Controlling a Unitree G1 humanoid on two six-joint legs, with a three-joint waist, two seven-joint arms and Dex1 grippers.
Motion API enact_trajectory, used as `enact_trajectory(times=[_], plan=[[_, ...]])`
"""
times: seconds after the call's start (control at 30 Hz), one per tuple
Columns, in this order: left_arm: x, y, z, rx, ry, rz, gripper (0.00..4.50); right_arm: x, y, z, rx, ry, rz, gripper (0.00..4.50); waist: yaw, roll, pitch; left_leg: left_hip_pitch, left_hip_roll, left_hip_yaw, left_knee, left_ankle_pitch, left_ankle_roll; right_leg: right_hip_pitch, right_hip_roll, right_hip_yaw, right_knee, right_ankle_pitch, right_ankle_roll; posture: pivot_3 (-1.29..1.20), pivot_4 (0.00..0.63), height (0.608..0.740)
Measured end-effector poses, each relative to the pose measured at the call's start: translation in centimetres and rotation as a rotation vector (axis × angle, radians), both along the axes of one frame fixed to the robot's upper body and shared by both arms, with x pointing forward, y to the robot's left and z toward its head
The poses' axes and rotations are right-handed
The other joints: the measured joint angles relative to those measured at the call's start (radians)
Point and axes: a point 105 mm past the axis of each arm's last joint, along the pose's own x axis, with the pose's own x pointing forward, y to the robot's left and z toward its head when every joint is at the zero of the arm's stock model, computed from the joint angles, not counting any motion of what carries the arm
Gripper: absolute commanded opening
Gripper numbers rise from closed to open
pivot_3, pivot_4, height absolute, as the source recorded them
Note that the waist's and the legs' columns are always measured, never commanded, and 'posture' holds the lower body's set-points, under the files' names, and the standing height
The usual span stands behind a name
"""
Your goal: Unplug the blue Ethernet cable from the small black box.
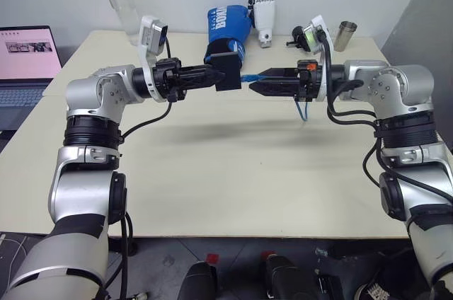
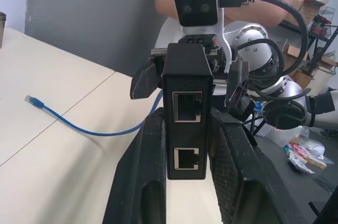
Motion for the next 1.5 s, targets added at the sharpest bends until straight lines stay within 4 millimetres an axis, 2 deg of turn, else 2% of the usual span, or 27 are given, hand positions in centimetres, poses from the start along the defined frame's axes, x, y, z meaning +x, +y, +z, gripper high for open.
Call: enact_trajectory(times=[0.27, 0.63, 0.73, 0.8, 0.97, 1.2, 1.33, 1.4, 1.5], plan=[[-0.1, -0.1, 0.0, 0.004, -0.003, -0.012, 0.78, -0.3, 0.7, 0.4, 0.021, 0.009, 0.049, 4.46, -0.008, 0.0, 0.0, 0.0, 0.0, 0.0, 0.0, 0.0, 0.0, 0.0, 0.0, 0.0, 0.0, 0.0, 0.0, 0.0, 0.15, 0.74], [-0.3, -0.1, 0.0, 0.008, -0.008, -0.022, 0.78, -0.1, 1.6, -0.1, 0.033, 0.039, 0.07, 4.46, -0.008, 0.0, 0.0, 0.0, 0.0, -0.001, 0.0, 0.0, 0.0, 0.0, 0.0, -0.001, 0.0, 0.0, 0.0, 0.0, 0.15, 0.74], [-0.3, -0.1, 0.0, 0.009, -0.009, -0.023, 0.78, 0.1, 1.6, -0.1, 0.036, 0.046, 0.063, 3.99, -0.009, 0.0, 0.0, 0.0, 0.0, -0.001, 0.0, 0.0, 0.0, 0.0, 0.0, -0.001, 0.0, 0.0, 0.0, 0.0, 0.15, 0.74], [-0.3, -0.2, 0.0, 0.01, -0.009, -0.023, 0.78, 0.3, 1.4, -0.1, 0.036, 0.05, 0.058, 3.46, -0.009, 0.0, 0.0, 0.0, 0.0, -0.001, 0.0, 0.0, 0.0, 0.0, 0.0, -0.001, 0.0, 0.0, 0.0, 0.0, 0.15, 0.74], [-0.3, -0.2, 0.0, 0.011, -0.007, -0.024, 0.78, 0.7, 1.2, -0.3, 0.038, 0.07, 0.05, 2.53, -0.009, 0.0, 0.0, 0.0, 0.0, -0.001, 0.0, 0.0, 0.0, 0.0, 0.0, -0.001, 0.0, 0.0, 0.0, 0.0, 0.15, 0.74], [-0.4, -0.2, -0.2, 0.017, 0.001, -0.023, 0.78, 0.3, 1.3, -0.2, 0.047, 0.07, 0.08, 0.97, -0.009, 0.0, 0.0, 0.0, 0.0, -0.001, 0.0, 0.0, 0.0, 0.0, 0.0, -0.001, 0.0, 0.0, 0.0, 0.0, 0.15, 0.74], [-0.3, -0.2, -0.3, 0.022, 0.004, -0.01, 0.78, 0.2, 1.3, -0.1, 0.051, 0.07, 0.095, 0.22, -0.009, 0.0, 0.0, 0.0, 0.0, -0.001, 0.0, 0.0, 0.0, 0.0, 0.0, -0.001, 0.0, 0.0, 0.0, 0.0, 0.15, 0.74], [-0.3, -0.3, -0.3, 0.023, 0.004, -0.012, 0.78, 0.2, 1.3, -0.1, 0.052, 0.07, 0.098, 0.04, -0.009, 0.0, 0.0, 0.0, 0.0, -0.001, 0.0, 0.0, 0.0, 0.0, 0.0, -0.001, 0.0, 0.0, 0.0, 0.0, 0.15, 0.74], [-0.4, -0.3, -0.3, 0.023, 0.001, -0.014, 0.78, 0.0, 1.3, 0.0, 0.05, 0.064, 0.105, 0.04, -0.009, 0.0, 0.0, 0.0, 0.0, -0.001, 0.0, 0.0, 0.0, 0.0, 0.0, -0.001, 0.0, 0.0, 0.0, 0.0, 0.15, 0.74]])
